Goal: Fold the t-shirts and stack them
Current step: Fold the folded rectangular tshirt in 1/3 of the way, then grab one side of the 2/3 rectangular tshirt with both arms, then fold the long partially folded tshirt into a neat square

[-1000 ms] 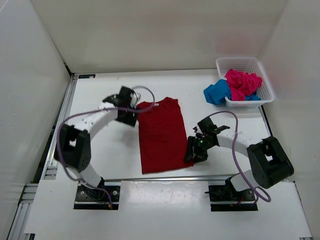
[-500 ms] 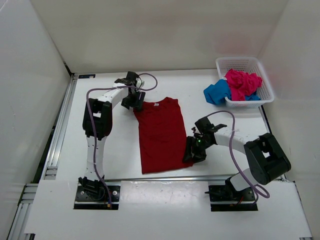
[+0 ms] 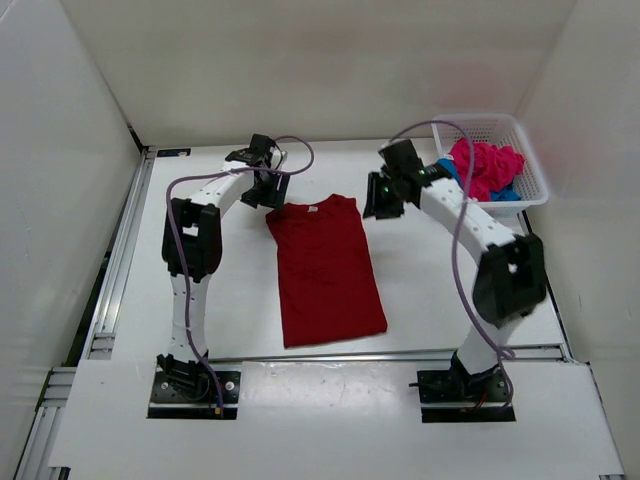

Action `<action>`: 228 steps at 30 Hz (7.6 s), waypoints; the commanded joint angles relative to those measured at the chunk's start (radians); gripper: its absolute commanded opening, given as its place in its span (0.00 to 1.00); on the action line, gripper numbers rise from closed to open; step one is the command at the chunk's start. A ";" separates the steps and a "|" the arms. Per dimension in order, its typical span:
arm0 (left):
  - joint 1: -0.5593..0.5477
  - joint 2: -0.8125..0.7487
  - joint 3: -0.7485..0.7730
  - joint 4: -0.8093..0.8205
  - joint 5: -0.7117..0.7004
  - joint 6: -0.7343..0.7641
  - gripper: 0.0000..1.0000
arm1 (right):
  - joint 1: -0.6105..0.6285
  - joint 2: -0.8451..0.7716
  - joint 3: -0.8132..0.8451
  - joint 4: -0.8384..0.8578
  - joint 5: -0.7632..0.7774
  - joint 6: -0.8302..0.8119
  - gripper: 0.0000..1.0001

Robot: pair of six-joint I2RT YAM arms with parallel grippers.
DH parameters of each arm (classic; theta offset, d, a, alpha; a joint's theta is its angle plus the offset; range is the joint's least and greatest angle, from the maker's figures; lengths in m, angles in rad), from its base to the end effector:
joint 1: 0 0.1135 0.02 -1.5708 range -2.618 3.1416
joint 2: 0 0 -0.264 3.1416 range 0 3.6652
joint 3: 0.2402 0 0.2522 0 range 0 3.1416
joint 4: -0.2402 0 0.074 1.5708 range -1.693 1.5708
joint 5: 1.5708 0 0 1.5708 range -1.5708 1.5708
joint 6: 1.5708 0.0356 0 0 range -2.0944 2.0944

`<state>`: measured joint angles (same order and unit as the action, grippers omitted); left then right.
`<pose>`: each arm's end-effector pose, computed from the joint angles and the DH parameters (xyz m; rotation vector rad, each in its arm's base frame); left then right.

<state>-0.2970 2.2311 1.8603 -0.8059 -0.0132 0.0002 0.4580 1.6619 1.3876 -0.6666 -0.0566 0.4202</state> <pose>0.4534 -0.1383 0.1880 0.4035 2.7194 -0.0632 0.3225 0.1612 0.2793 -0.0720 2.5619 0.4206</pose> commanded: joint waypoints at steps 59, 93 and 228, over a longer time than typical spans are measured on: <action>-0.048 0.220 0.283 0.016 -0.160 0.000 0.10 | -0.081 0.450 0.294 0.147 0.012 0.074 0.00; -0.097 -0.555 -0.334 -0.004 -0.078 0.000 1.00 | -0.101 0.119 -0.232 0.114 -0.291 -0.040 0.65; -0.093 0.080 0.300 0.154 0.042 0.000 0.59 | -0.202 0.541 0.528 0.154 -0.148 0.251 0.06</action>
<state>-0.3630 2.3726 2.2066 -0.6579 -0.0830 0.0002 0.2325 2.1715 1.9091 -0.5575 -0.1196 0.6266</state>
